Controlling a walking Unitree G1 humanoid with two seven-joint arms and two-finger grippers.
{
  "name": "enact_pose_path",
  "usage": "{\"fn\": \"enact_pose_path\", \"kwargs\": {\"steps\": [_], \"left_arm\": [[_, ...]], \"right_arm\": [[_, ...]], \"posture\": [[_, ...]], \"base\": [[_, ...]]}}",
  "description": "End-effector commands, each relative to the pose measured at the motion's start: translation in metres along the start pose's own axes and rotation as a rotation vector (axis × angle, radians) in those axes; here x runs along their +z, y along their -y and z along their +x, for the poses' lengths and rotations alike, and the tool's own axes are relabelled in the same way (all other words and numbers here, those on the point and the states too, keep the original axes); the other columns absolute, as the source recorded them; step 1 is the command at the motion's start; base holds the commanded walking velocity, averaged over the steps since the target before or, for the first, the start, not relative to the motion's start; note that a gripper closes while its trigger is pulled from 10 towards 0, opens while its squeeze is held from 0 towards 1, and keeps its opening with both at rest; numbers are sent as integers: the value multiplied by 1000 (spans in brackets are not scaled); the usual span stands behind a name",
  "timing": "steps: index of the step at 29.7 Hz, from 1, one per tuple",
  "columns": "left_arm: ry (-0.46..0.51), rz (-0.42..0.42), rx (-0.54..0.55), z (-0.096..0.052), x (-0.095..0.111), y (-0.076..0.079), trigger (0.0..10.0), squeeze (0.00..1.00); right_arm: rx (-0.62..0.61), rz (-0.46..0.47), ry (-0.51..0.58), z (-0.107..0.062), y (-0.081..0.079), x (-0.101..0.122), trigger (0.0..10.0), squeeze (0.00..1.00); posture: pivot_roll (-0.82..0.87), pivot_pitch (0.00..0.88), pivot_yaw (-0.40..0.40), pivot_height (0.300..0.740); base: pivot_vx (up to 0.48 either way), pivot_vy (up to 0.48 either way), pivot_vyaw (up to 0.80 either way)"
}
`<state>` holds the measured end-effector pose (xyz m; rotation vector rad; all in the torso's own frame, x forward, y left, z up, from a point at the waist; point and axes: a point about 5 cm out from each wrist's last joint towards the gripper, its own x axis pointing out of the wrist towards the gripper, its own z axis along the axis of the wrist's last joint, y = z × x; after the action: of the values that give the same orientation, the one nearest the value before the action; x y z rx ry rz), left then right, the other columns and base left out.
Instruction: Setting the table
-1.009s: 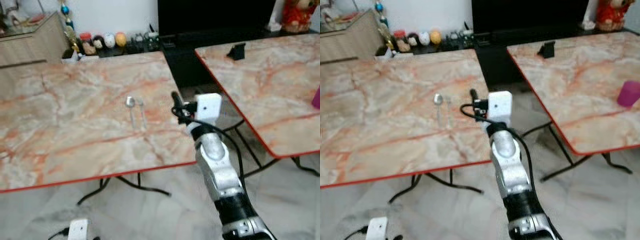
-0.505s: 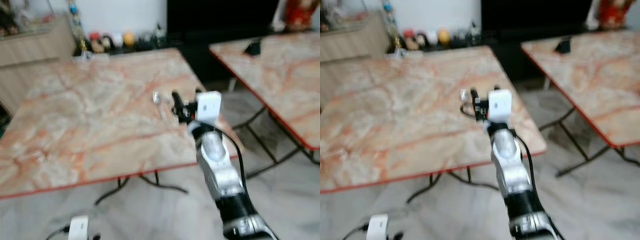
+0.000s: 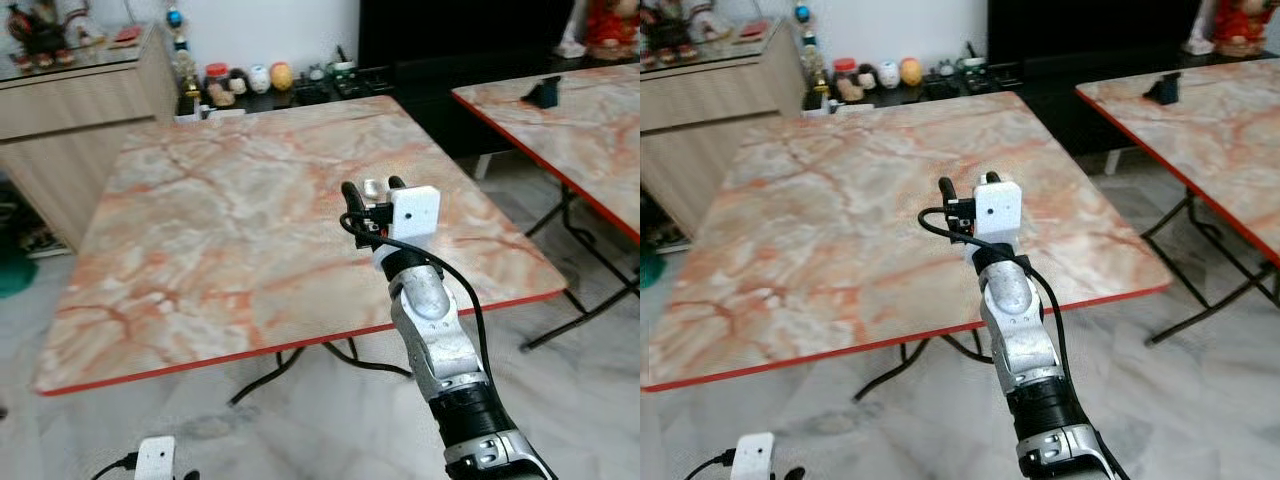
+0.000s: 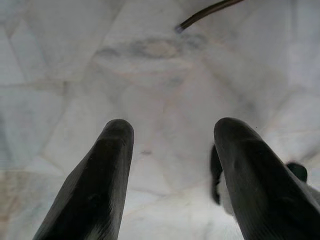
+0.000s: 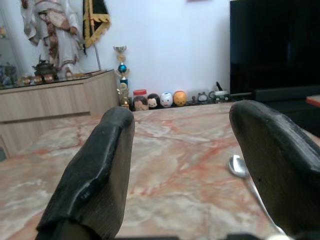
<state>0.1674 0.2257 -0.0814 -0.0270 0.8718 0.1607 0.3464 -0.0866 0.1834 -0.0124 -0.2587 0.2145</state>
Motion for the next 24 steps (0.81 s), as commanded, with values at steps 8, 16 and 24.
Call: {"fn": "enact_pose_path", "kwargs": {"steps": [8,16,24], "left_arm": [[-23,-1,-8,-1,-5,-1,10000,0],[-29,5,-7,-1,-5,-1,10000,0],[-29,5,-7,-1,-5,-1,10000,0]], "right_arm": [[-21,-2,-2,-1,6,0,10000,0],[-22,-6,-8,-1,6,-2,10000,0],[-22,-6,-8,-1,6,-2,10000,0]], "posture": [[-102,0,83,740],[-100,0,82,740],[-100,0,82,740]], "base": [[0,0,0],[0,0,0],[0,0,0]]}}
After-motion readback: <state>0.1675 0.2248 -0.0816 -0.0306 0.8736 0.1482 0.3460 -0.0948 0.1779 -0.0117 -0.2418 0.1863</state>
